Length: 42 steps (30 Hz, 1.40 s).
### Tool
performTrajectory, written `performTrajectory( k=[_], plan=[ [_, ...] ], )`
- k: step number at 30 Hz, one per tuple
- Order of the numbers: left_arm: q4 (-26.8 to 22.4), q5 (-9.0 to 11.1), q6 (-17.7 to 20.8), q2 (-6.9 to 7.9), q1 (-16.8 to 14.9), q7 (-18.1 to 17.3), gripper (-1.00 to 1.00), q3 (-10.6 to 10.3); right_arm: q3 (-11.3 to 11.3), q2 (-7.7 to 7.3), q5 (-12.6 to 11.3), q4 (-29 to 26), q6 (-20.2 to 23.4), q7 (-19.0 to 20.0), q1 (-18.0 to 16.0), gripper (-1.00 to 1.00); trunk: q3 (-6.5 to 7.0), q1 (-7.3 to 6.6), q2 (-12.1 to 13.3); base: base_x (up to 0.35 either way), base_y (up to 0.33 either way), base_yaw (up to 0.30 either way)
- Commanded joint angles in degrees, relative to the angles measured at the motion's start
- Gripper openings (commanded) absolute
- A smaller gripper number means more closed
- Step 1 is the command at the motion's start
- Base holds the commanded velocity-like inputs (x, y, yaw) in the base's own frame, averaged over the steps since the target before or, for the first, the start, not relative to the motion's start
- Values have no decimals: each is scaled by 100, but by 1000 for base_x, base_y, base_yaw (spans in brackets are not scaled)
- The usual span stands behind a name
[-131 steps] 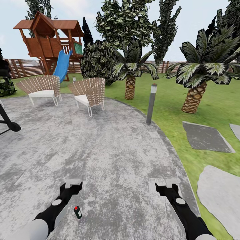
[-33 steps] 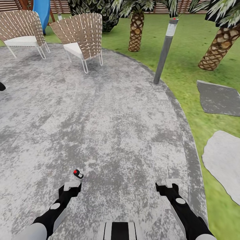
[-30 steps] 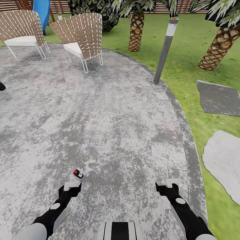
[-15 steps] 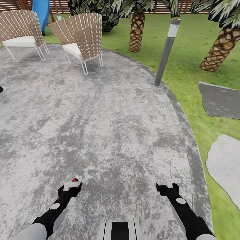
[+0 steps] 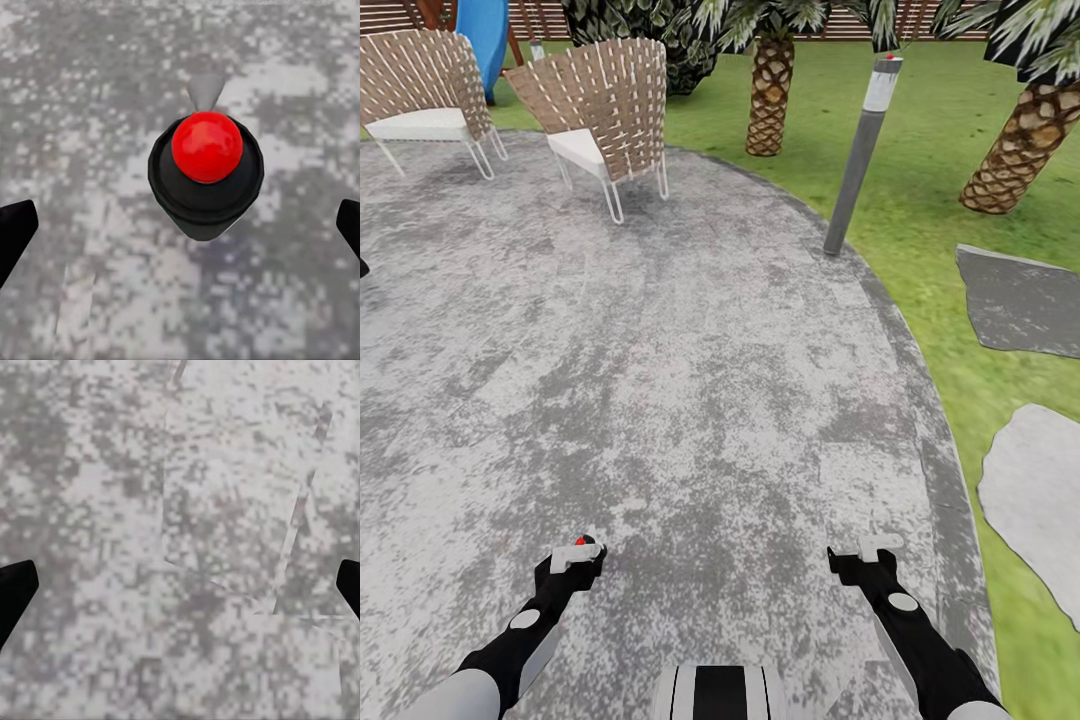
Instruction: In the garden, pick up the pesticide atomizer on the floor and spray pesticide onto both trees until each tree trunk is fully covered.
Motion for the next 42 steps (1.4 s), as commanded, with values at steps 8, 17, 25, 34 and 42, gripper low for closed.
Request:
performTrajectory(
  k=[8, 17, 25, 34, 42],
  plan=[
    [5, 37, -22, 0, -2, -2, 100, -5, -2, 0, 33, -8, 21, -12, 0, 100, -131, 9, -7, 0, 0, 0],
    [5, 35, -21, -7, -2, -6, 100, -5, 1, 0, 35, -4, 21, -12, 0, 100, -134, 9, -7, 50, 0, 0],
    [5, 37, -25, 0, -2, -10, 100, -5, 1, 0, 34, 1, 21, -12, 0, 100, -134, 9, -7, 47, 0, 0],
    [5, 37, -25, 0, -2, -8, 100, -5, 1, 0, 33, 1, 21, -12, 0, 100, -134, 9, -7, 1, 0, 0],
    [5, 37, -25, 0, -2, -11, 100, -5, 1, 2, 33, -4, 21, -12, 0, 100, -156, 12, -8, 0, 0, 0]
  ],
)
